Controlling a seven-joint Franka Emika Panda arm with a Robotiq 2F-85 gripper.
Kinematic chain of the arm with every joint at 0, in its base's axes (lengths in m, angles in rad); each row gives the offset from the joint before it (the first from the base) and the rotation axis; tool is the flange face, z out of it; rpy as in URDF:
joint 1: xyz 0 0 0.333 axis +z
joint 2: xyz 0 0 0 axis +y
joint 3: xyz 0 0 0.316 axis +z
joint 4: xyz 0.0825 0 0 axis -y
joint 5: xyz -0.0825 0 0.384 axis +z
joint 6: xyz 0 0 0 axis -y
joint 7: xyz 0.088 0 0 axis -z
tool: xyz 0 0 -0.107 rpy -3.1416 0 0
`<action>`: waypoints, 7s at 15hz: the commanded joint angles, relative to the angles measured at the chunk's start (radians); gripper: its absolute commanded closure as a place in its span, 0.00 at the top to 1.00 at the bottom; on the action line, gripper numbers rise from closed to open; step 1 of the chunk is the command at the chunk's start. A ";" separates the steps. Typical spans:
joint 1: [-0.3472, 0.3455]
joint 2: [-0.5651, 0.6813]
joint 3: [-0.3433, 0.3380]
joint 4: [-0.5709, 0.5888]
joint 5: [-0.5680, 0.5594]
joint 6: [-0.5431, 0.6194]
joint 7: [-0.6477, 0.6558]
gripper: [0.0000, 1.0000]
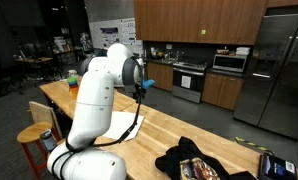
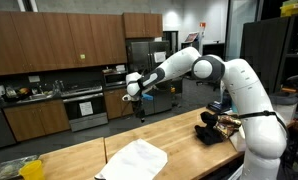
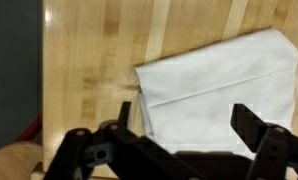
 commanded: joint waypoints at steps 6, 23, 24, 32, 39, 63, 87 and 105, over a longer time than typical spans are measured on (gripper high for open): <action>-0.022 -0.001 0.019 0.005 -0.009 -0.005 0.006 1.00; -0.166 0.210 0.146 0.117 0.384 -0.050 -0.505 1.00; -0.158 0.244 0.144 0.142 0.387 -0.066 -0.515 1.00; -0.039 0.450 0.115 0.431 0.223 -0.325 -0.553 1.00; 0.067 0.529 0.074 0.608 0.052 -0.422 -0.576 1.00; 0.027 0.626 0.191 0.700 0.077 -0.319 -0.981 1.00; 0.067 0.687 0.107 0.783 0.041 -0.300 -0.814 0.68; -0.058 0.630 0.122 0.831 0.145 -0.392 -0.668 0.02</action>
